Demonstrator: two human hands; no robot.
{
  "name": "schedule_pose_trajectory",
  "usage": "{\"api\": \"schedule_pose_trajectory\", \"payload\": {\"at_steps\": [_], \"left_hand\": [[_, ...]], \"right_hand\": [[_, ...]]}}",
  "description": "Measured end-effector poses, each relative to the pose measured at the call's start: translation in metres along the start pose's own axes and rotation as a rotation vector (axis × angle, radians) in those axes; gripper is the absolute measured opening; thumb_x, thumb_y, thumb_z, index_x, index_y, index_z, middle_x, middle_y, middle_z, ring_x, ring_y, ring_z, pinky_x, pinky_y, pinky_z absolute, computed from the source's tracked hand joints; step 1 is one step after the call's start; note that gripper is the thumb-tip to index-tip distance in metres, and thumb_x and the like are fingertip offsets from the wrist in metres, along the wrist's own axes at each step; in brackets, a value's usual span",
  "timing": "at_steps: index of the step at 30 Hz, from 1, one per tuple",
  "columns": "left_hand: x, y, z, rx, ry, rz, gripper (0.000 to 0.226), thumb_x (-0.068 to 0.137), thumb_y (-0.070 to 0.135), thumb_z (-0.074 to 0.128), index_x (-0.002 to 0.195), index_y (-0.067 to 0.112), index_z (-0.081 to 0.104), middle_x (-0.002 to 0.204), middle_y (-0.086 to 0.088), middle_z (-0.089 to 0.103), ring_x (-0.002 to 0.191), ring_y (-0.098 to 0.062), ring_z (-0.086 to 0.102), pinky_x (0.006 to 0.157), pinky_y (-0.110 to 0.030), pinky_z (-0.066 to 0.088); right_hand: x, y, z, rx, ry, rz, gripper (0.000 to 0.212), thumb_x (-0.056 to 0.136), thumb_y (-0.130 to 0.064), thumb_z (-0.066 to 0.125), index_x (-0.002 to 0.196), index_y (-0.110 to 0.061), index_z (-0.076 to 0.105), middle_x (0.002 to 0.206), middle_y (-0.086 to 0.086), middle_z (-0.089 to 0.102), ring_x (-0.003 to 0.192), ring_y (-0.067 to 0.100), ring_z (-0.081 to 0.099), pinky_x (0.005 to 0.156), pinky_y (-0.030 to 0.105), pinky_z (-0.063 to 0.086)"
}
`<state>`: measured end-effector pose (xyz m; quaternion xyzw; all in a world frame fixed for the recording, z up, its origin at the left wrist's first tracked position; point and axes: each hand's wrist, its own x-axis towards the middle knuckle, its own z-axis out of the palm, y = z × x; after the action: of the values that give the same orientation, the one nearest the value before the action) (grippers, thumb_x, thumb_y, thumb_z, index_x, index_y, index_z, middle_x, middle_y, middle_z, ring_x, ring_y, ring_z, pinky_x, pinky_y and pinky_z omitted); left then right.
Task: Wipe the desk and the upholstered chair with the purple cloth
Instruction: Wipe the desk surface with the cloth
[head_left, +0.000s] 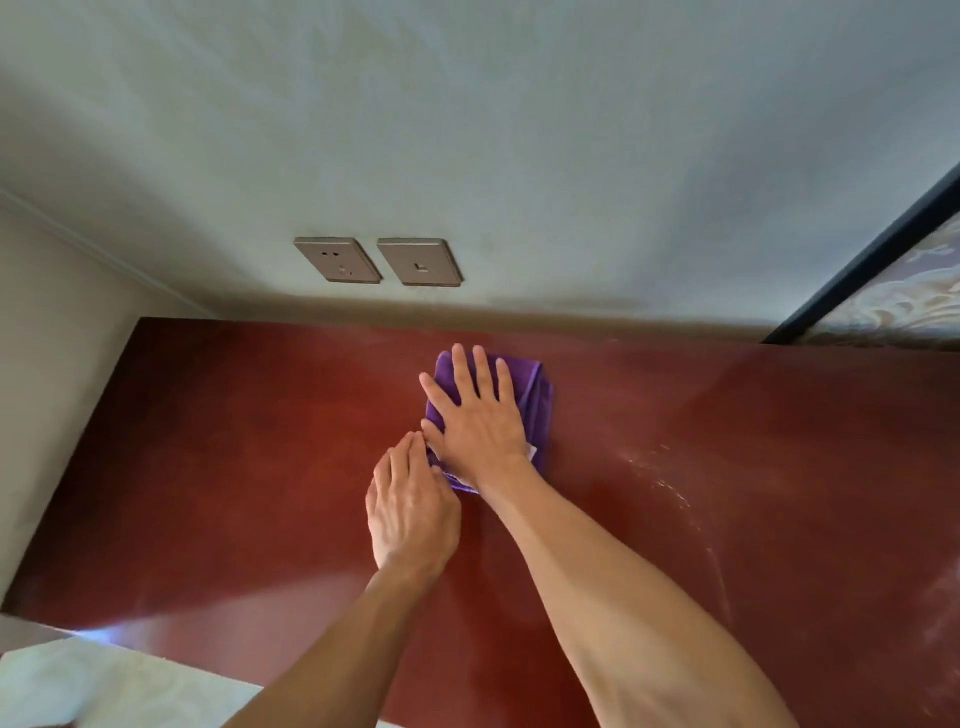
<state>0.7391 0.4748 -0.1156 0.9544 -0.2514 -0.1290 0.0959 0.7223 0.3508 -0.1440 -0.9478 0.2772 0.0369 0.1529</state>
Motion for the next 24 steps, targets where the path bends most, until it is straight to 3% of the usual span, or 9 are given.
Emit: {"api": "schedule_pose_trajectory", "payload": {"at_steps": [4,7,10,17,20,24], "left_hand": [[0.008,0.009,-0.001,-0.032,-0.024,-0.072,0.050,0.101,0.026,0.035,0.151,0.024,0.034,0.147,0.007,0.047,0.135,-0.022,0.042,0.093,-0.044,0.049],[0.015,0.009,-0.004,0.027,-0.021,-0.072,0.049,0.102,0.030,0.035,0.151,0.024,0.034,0.135,0.005,0.052,0.122,-0.023,0.047,0.075,-0.043,0.048],[0.013,0.009,-0.005,0.057,-0.050,-0.057,0.053,0.102,0.030,0.036,0.155,0.023,0.028,0.139,0.003,0.050,0.124,-0.026,0.045,0.080,-0.049,0.050],[0.012,0.001,-0.008,0.124,-0.114,0.008,0.048,0.102,0.033,0.037,0.149,0.022,0.042,0.148,0.002,0.044,0.123,-0.028,0.045,0.075,-0.048,0.056],[0.011,0.000,-0.004,0.135,-0.130,0.033,0.053,0.102,0.035,0.039,0.152,0.019,0.036,0.154,-0.003,0.038,0.131,-0.032,0.040,0.086,-0.052,0.055],[-0.003,0.001,0.006,0.125,-0.165,0.053,0.062,0.102,0.037,0.039,0.158,0.016,0.022,0.165,-0.012,0.019,0.151,-0.037,0.018,0.117,-0.057,0.029]], "right_hand": [[0.032,-0.002,-0.003,-0.005,-0.005,-0.071,0.065,0.102,-0.058,0.031,0.163,-0.036,0.018,0.173,0.013,-0.003,0.159,0.037,-0.007,0.126,0.058,-0.001],[0.034,0.004,-0.004,0.026,0.030,-0.061,0.068,0.099,-0.060,0.032,0.162,-0.037,0.022,0.173,0.011,0.003,0.159,0.036,-0.003,0.127,0.056,0.001],[0.023,0.027,-0.009,0.004,0.082,0.050,0.069,0.095,-0.061,0.033,0.160,-0.038,0.028,0.172,0.010,0.011,0.159,0.035,0.005,0.127,0.056,0.005],[-0.066,0.132,-0.026,-0.117,0.109,0.428,0.069,0.089,-0.060,0.037,0.156,-0.040,0.038,0.169,0.010,0.025,0.155,0.038,0.022,0.124,0.057,0.016],[-0.121,0.131,-0.017,-0.130,0.125,0.577,0.067,0.092,-0.057,0.035,0.157,-0.039,0.036,0.170,0.010,0.024,0.154,0.040,0.022,0.124,0.058,0.018],[-0.202,0.085,0.011,-0.093,0.141,0.734,0.066,0.094,-0.058,0.040,0.156,-0.034,0.041,0.167,0.016,0.029,0.152,0.044,0.026,0.122,0.061,0.019]]}}
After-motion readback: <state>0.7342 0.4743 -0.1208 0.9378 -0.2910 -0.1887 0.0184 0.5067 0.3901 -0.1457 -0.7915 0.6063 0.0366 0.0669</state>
